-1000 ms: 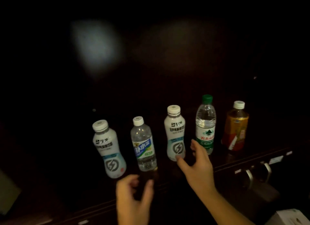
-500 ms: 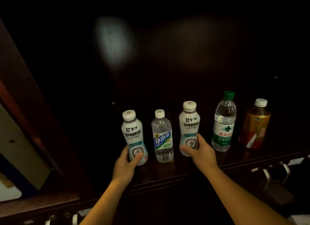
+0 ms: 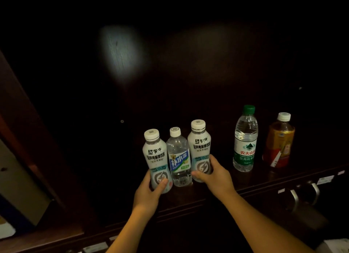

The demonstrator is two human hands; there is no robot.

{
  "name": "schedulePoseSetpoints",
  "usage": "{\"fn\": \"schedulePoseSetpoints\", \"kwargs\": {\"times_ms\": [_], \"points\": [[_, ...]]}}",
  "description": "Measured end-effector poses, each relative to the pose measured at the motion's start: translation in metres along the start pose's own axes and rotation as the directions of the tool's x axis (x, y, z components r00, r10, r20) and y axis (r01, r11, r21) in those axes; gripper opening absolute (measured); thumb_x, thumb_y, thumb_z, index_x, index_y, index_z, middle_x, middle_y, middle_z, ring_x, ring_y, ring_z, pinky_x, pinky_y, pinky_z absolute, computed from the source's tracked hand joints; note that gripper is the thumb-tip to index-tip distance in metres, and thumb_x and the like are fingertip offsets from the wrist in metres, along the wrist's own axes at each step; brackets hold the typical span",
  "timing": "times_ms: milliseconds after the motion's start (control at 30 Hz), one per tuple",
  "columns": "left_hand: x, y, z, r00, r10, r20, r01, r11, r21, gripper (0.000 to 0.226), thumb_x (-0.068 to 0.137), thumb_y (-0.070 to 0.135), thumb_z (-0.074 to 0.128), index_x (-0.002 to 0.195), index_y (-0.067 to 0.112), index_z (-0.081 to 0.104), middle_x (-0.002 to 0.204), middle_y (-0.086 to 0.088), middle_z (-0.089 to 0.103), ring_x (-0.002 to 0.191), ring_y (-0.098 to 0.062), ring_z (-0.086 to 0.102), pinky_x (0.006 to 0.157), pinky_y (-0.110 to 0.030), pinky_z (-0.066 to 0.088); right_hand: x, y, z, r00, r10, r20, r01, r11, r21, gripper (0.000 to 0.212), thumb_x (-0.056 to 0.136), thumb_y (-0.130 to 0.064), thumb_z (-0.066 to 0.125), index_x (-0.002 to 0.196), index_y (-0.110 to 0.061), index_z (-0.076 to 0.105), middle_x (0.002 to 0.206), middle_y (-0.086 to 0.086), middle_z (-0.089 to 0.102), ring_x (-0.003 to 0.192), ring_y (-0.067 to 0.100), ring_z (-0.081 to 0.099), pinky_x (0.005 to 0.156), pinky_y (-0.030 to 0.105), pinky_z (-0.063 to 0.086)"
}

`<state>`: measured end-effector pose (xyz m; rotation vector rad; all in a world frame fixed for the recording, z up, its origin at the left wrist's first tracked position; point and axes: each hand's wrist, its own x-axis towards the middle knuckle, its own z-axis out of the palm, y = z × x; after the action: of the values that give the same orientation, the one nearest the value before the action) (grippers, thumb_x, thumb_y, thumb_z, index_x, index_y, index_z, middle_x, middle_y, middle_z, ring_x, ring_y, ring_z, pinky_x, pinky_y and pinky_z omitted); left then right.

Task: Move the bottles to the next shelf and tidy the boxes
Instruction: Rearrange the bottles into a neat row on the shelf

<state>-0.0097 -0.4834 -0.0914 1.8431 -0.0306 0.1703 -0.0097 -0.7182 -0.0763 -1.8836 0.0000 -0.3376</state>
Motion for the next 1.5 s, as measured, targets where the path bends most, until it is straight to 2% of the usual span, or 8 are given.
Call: {"fn": "schedulePoseSetpoints", "kwargs": {"times_ms": [100,300,433,667,967,1267,1400,1500], "points": [[0.0,0.0,0.002,1.0,0.014,-0.026,-0.014,1.0,0.009,0.05,0.075,0.045,0.073,0.121,0.045,0.053,0.105,0.024,0.067,0.096,0.007,0.062,0.079,-0.017,0.048,-0.007,-0.003,-0.005,1.0,-0.011,0.024,0.011,1.0,0.013,0.067,0.068,-0.04,0.083,0.126,-0.041,0.05,0.113,-0.02,0.064,0.104,0.001,0.062,0.083,0.016,0.05],[0.005,-0.006,0.005,0.997,0.018,-0.071,-0.018,1.0,0.014,0.053,0.076,0.038,0.074,0.125,0.031,0.055,0.105,0.018,0.065,0.098,-0.001,0.06,0.081,-0.024,0.047,-0.021,0.016,-0.072,0.78,-0.067,-0.623,-0.03,0.989,-0.144,0.067,0.071,-0.037,0.08,0.125,-0.019,0.046,0.116,-0.003,0.041,0.104,0.016,0.051,0.088,0.042,0.052],[0.005,-0.006,0.004,0.998,0.034,-0.052,-0.034,0.999,-0.001,0.055,0.078,0.032,0.075,0.129,0.024,0.055,0.111,0.008,0.066,0.1,-0.007,0.061,0.083,-0.026,0.048,0.001,0.029,-0.102,0.876,0.119,-0.467,-0.191,0.975,-0.11,0.09,0.069,-0.035,0.084,0.14,-0.011,0.035,0.139,0.011,0.047,0.118,0.021,0.051,0.091,0.036,0.049],[0.0,0.001,0.005,0.998,0.044,-0.054,-0.044,0.999,0.003,0.051,0.08,0.031,0.072,0.127,0.023,0.056,0.11,0.011,0.065,0.1,-0.005,0.06,0.082,-0.025,0.048,0.008,0.038,-0.094,0.952,0.03,-0.306,-0.096,0.975,-0.201,0.058,0.072,-0.04,0.081,0.12,-0.021,0.055,0.085,-0.018,0.061,0.076,-0.004,0.059,0.065,0.017,0.045],[-0.002,0.002,0.004,0.998,0.036,-0.053,-0.035,0.999,0.005,0.051,0.08,0.035,0.072,0.128,0.025,0.055,0.111,0.011,0.066,0.102,-0.008,0.061,0.091,-0.034,0.049,-0.004,0.029,-0.05,0.985,0.005,-0.174,-0.034,0.986,-0.162,0.077,0.069,-0.043,0.083,0.133,-0.02,0.047,0.109,-0.007,0.068,0.089,0.006,0.064,0.08,0.028,0.055],[0.0,-0.001,0.003,0.998,0.027,-0.056,-0.027,1.0,0.014,0.052,0.078,0.039,0.072,0.126,0.029,0.055,0.106,0.017,0.065,0.098,-0.001,0.059,0.081,-0.026,0.049,-0.009,0.026,-0.061,0.993,-0.01,-0.118,-0.01,0.987,-0.163,0.082,0.068,-0.046,0.082,0.138,-0.025,0.044,0.117,-0.015,0.056,0.102,0.002,0.055,0.077,0.01,0.043],[0.004,-0.007,0.002,0.998,0.017,-0.066,-0.016,1.0,0.014,0.062,0.073,0.047,0.072,0.129,0.03,0.053,0.105,0.02,0.063,0.097,0.002,0.058,0.076,-0.021,0.046,-0.015,0.036,-0.116,0.829,-0.093,-0.552,-0.032,0.976,-0.213,0.059,0.074,-0.034,0.077,0.126,-0.022,0.051,0.118,-0.004,0.049,0.103,0.016,0.055,0.079,0.025,0.048],[0.006,-0.01,0.003,0.997,0.02,-0.072,-0.018,0.999,0.027,0.065,0.068,0.054,0.07,0.127,0.034,0.053,0.105,0.021,0.064,0.098,0.002,0.058,0.079,-0.024,0.046,-0.005,0.044,-0.171,0.696,0.021,-0.718,-0.154,0.981,-0.12,0.078,0.072,-0.031,0.08,0.137,-0.017,0.039,0.139,0.012,0.036,0.122,0.033,0.046,0.093,0.042,0.045]]}}
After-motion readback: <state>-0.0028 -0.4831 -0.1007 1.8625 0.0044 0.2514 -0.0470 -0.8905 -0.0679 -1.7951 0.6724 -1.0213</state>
